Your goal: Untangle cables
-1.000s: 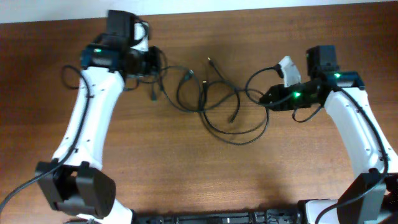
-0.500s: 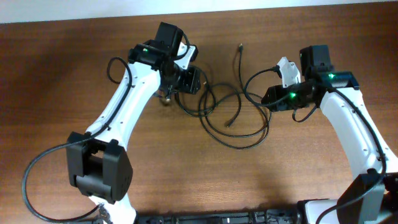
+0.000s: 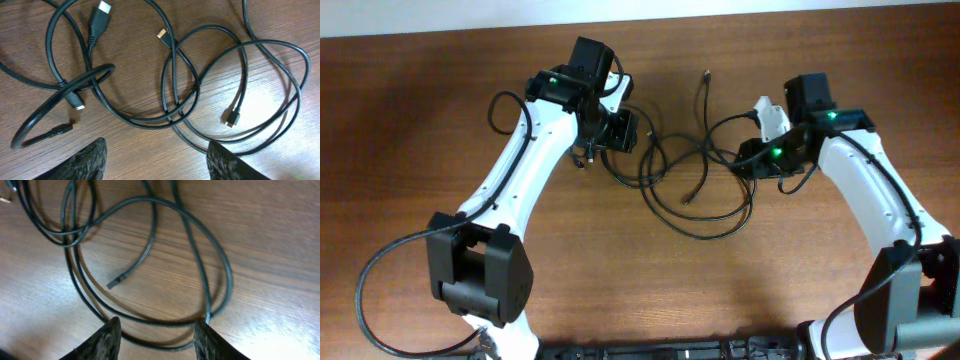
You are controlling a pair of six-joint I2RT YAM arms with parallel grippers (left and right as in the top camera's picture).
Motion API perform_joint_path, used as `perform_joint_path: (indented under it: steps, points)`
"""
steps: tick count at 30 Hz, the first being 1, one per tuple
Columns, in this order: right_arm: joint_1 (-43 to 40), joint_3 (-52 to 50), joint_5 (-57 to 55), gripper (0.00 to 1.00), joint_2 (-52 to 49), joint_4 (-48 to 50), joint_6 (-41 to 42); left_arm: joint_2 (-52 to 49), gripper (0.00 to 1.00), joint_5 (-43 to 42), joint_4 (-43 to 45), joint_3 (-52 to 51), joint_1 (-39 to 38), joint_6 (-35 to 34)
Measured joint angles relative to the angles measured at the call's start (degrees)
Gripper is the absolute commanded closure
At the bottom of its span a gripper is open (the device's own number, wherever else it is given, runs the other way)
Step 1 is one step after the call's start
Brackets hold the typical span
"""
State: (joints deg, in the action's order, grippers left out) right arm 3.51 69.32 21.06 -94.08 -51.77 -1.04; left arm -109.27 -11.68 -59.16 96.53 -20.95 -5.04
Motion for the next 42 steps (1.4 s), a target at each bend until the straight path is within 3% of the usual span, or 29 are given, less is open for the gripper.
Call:
perform_joint_path:
  steps: [2, 4, 7, 10, 17, 25, 33, 42]
  points:
    - [1.6, 0.0, -0.1, 0.54, 0.0, 1.2, 0.5, 0.0, 0.51, 1.2, 0.0, 0.0, 0.0, 0.2]
    - [3.4, 0.0, -0.2, 0.54, -0.4, 2.9, 1.3, 0.0, 0.58, 3.7, -0.6, 0.0, 0.0, 0.5]
    - [6.5, 0.0, -0.3, 0.53, -2.4, 5.4, 3.0, 0.0, 0.57, 9.3, -2.7, 0.0, 0.0, 0.5]
    - [10.2, 0.1, -1.8, 0.45, -5.0, 5.4, 3.9, 0.0, 0.58, 14.2, -4.3, 0.0, 0.0, 0.6]
    - [16.7, 0.1, -5.8, 0.37, -7.8, 4.1, 3.6, 0.0, 0.58, 20.1, -6.6, 0.0, 0.9, 0.5]
    - [20.1, 0.1, -10.7, 0.34, -7.8, 4.4, 3.4, 3.9, 0.57, 18.9, -10.2, 0.0, 8.9, -3.3]
    - [20.2, 0.1, -10.4, 0.31, -7.8, 11.2, 7.5, 11.8, 0.57, 15.5, -15.7, 0.0, 16.8, -12.6]
    - [20.2, 6.9, -5.1, 0.29, -7.8, 15.5, 11.8, 12.8, 0.58, 16.9, -18.5, -2.4, 18.5, -14.6]
